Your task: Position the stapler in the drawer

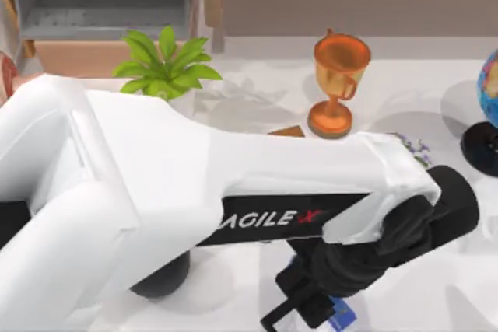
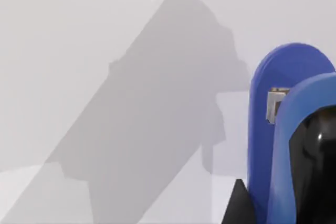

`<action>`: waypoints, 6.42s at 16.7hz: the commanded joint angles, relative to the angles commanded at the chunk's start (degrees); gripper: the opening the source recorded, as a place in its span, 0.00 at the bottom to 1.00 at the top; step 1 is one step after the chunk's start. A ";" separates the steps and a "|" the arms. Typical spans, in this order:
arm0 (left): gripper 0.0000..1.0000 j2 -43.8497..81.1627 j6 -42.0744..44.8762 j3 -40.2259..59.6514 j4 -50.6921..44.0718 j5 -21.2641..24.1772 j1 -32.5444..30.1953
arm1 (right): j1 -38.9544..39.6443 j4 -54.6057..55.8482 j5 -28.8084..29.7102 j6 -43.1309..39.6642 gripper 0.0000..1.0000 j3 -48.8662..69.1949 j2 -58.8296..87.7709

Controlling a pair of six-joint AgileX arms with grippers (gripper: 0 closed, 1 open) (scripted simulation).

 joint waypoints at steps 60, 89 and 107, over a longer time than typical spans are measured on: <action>0.00 8.75 124.64 28.16 5.76 13.85 85.61 | 0.00 0.00 0.00 0.00 1.00 0.00 0.00; 1.00 14.03 123.33 24.34 2.63 15.31 86.00 | 0.00 0.00 0.00 0.00 1.00 0.00 0.00; 1.00 -12.86 157.13 -2.33 73.46 27.71 97.26 | 0.00 0.00 0.00 0.00 1.00 0.00 0.00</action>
